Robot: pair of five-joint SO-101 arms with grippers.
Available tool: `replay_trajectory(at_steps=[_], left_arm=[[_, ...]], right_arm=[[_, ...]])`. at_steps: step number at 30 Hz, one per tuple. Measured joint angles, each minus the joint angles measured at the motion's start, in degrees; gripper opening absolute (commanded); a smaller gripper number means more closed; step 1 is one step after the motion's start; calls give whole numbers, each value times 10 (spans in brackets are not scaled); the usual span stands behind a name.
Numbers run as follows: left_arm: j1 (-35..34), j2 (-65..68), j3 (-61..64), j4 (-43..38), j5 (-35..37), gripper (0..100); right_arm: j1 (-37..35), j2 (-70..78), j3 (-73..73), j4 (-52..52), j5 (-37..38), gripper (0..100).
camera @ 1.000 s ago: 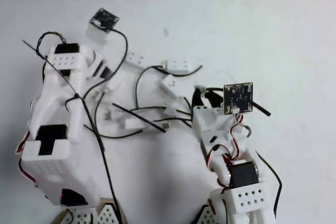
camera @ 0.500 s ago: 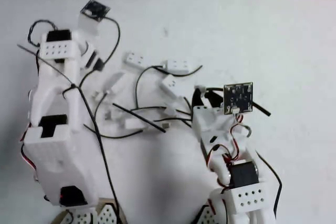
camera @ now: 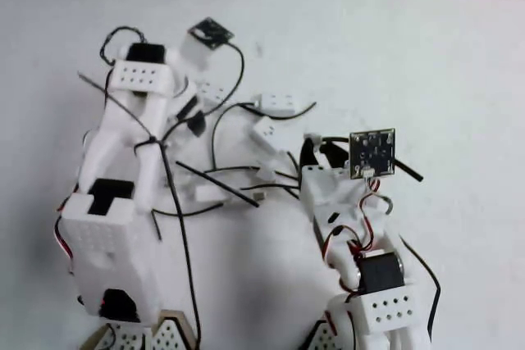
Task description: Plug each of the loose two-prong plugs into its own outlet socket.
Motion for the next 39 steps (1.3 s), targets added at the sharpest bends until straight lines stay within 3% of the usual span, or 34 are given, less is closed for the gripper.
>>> replay_trajectory(at_steps=[4,10,14,20,35,39], left_arm=[[-1,0,78,-79,0,233],[-4,0,142,-156,0,150],[-4,0,155,-172,0,143],[-2,0,159,-177,0,34],[78,-54,193,-110,0,40],[78,-54,216,-145,0,145]], right_arm=[[0,0,0,0,0,17],[0,0,0,0,0,17],[0,0,0,0,0,17],[0,0,0,0,0,17],[0,0,0,0,0,17],[0,0,0,0,0,17]])
